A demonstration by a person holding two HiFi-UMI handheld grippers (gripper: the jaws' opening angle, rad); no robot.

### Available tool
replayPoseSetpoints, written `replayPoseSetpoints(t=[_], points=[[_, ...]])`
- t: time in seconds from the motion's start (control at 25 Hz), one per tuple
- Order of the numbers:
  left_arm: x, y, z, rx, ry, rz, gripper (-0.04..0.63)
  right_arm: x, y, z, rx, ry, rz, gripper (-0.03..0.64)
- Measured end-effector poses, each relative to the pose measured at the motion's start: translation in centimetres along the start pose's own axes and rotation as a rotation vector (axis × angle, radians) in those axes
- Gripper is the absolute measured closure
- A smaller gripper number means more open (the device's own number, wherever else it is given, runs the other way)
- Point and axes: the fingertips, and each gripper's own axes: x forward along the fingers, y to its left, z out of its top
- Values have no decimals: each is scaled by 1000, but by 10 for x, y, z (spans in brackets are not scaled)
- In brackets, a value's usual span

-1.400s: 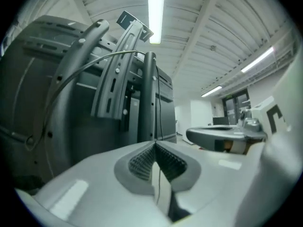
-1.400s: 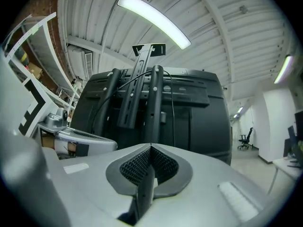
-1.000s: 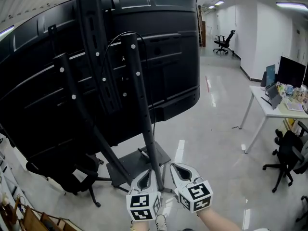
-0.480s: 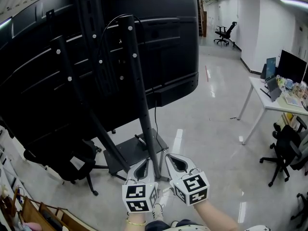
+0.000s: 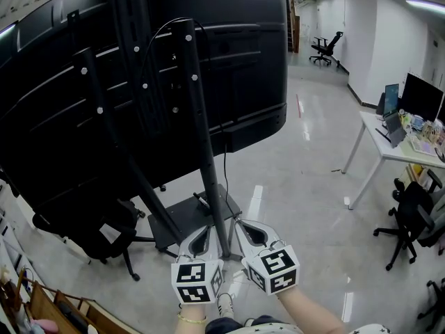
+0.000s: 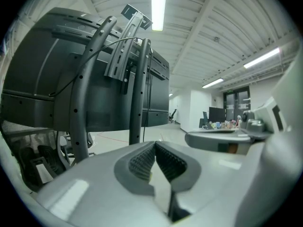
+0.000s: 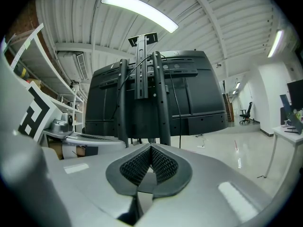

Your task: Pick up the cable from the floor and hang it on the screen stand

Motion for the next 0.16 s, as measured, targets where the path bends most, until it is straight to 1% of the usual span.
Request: replayPoseSetpoints(t=[0.16], points=[[3,0,-2,15,7,3,588,1,-2,0,-3,2,-1,619]])
